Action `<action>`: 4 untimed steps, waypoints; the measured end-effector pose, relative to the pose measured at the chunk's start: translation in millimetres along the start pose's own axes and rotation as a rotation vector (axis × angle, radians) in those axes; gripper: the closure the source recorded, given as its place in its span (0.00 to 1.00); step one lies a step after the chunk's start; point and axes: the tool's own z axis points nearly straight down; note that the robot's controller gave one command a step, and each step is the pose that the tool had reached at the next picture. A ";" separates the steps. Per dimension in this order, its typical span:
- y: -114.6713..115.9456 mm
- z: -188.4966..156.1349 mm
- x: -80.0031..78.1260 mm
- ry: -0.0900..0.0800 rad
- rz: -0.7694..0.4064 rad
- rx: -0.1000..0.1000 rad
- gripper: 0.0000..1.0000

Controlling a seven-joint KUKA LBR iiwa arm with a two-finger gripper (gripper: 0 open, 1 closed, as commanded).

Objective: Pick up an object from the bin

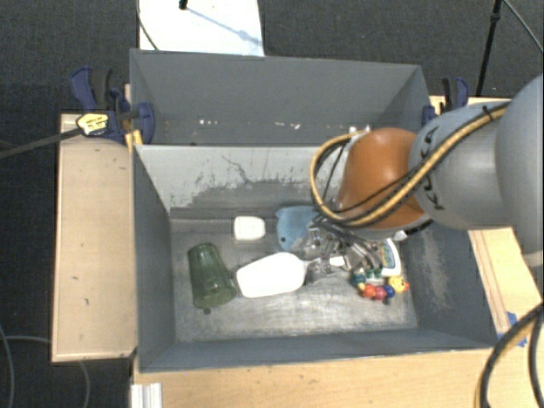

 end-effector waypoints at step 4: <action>0.1 -46.2 0.7 0.001 0.000 0.001 1.00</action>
Offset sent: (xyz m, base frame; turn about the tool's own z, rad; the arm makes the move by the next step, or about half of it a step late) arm 0.0001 0.0002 0.0420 0.0000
